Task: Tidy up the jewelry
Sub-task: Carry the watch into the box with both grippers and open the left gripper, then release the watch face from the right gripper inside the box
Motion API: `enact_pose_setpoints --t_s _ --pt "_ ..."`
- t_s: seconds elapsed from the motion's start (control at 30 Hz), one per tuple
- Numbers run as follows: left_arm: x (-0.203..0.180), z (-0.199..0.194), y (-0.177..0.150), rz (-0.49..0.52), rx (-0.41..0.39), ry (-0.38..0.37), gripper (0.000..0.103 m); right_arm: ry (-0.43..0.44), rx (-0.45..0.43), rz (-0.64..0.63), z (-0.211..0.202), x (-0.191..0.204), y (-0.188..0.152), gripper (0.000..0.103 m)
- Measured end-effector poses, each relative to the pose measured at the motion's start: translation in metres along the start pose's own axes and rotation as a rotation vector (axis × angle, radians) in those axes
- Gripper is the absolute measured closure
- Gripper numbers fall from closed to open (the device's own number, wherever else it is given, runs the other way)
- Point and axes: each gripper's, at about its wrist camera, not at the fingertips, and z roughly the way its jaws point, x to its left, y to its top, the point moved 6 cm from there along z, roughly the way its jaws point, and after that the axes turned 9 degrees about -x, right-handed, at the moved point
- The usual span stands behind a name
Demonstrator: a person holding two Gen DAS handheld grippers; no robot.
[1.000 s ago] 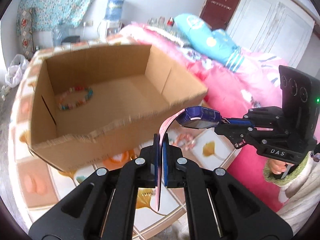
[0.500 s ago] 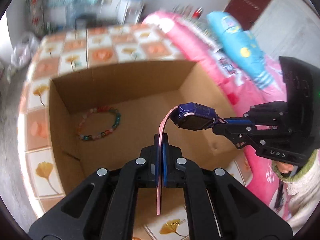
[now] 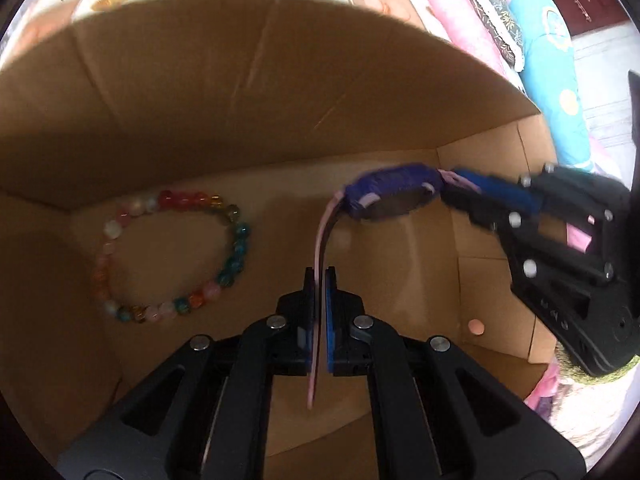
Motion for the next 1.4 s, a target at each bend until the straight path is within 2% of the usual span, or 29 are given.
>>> enact_pose_setpoints --t_s 0.07,0.27,0.47,0.6,0.63,0.87,1.1,1.17,1.23,1.3,1.4 --pt "0.004 0.004 0.002 -0.010 0.006 0.002 0.100 -0.035 -0.033 0.010 -0.002 -0.008 0.010 0.083" --pt "0.009 0.005 0.001 -0.036 0.015 -0.028 0.099 -0.006 -0.077 0.044 -0.011 -0.012 0.019 0.081" --pt "0.011 0.002 -0.002 -0.041 0.008 -0.024 0.099 -0.011 -0.109 0.067 -0.024 -0.016 0.018 0.072" --pt "0.012 -0.004 -0.005 -0.046 0.008 -0.008 0.082 0.005 -0.130 0.101 -0.036 -0.020 0.018 0.065" --pt "0.012 -0.006 -0.005 -0.047 0.003 -0.009 0.082 0.002 -0.132 0.099 -0.038 -0.020 0.017 0.065" --pt "0.017 -0.014 -0.014 -0.048 0.003 -0.025 0.082 -0.003 -0.127 0.104 -0.037 -0.019 0.018 0.065" --pt "0.013 -0.029 -0.020 -0.031 -0.008 -0.042 0.082 0.076 -0.104 0.155 -0.031 -0.012 0.016 0.065" --pt "0.012 -0.037 -0.017 -0.018 -0.028 -0.043 0.082 0.073 -0.089 0.151 -0.023 -0.007 0.013 0.067" --pt "0.009 -0.049 -0.017 -0.010 -0.062 -0.051 0.082 0.070 -0.074 0.136 -0.012 0.001 0.011 0.078" --pt "0.010 -0.067 -0.018 0.009 -0.103 -0.057 0.082 0.079 -0.063 0.131 -0.006 0.008 0.009 0.080" --pt "0.012 -0.095 -0.026 0.055 -0.166 -0.056 0.074 0.077 -0.060 0.115 0.001 0.016 0.010 0.081"
